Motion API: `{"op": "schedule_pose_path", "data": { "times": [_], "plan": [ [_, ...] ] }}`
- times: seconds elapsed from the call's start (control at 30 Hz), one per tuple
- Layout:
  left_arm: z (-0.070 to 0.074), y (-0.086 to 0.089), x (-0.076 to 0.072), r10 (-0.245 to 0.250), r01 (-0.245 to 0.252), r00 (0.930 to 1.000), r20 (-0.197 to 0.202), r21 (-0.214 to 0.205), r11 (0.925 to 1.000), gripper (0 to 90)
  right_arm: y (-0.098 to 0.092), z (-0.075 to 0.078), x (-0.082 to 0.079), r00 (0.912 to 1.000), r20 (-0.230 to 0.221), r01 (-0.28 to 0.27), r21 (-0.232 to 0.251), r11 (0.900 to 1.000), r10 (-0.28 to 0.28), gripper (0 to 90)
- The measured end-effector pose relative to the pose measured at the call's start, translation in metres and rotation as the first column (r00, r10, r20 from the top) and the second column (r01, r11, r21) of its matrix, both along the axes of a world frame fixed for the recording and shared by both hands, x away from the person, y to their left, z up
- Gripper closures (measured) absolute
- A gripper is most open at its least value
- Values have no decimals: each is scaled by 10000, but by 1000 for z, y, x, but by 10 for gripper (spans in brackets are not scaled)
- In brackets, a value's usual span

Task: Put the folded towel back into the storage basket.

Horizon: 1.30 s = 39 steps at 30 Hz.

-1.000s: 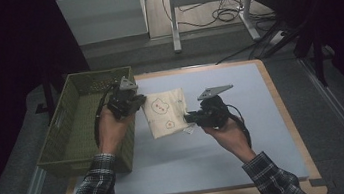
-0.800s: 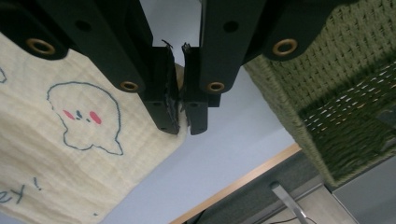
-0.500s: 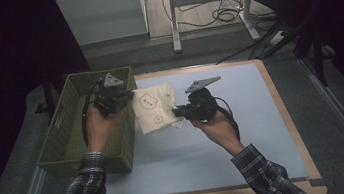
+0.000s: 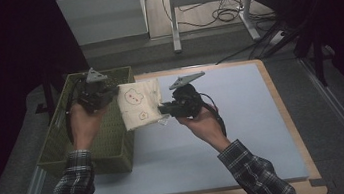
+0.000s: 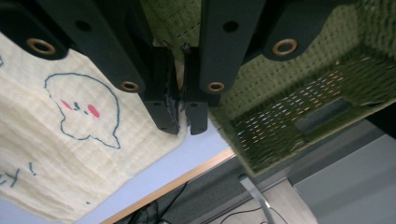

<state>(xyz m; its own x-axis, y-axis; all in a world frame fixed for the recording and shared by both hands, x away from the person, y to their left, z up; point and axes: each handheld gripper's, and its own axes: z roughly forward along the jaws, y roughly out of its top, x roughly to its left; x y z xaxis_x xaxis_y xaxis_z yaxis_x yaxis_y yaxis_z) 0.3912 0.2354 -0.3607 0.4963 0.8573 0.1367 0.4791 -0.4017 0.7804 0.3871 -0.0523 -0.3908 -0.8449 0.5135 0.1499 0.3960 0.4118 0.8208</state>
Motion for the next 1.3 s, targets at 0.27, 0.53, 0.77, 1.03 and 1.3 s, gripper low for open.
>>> {"op": "schedule_pose_path", "data": {
  "times": [0.27,0.53,0.77,1.03,1.3],
  "plan": [
    [1,23,-6,455,-455,9990,-19,174,9988,850,31,-4,-1,9997,48,-227,0,9997,227,824],
    [-1,48,-14,935,-934,9956,-25,175,9955,850,60,-10,-4,9994,-2,-341,109,9994,341,824],
    [-7,70,-21,1271,-1267,9918,-148,244,9916,850,89,-16,-11,9985,-12,-551,-71,9985,551,823],
    [-16,93,-30,1590,-1581,9868,-313,296,9870,851,126,-27,-21,9953,-273,-929,-162,9955,925,822],
    [-31,110,-36,1815,-1798,9818,-552,348,9831,851,155,-38,-30,9919,-455,-1211,-485,9915,1189,819]
  ]
}}
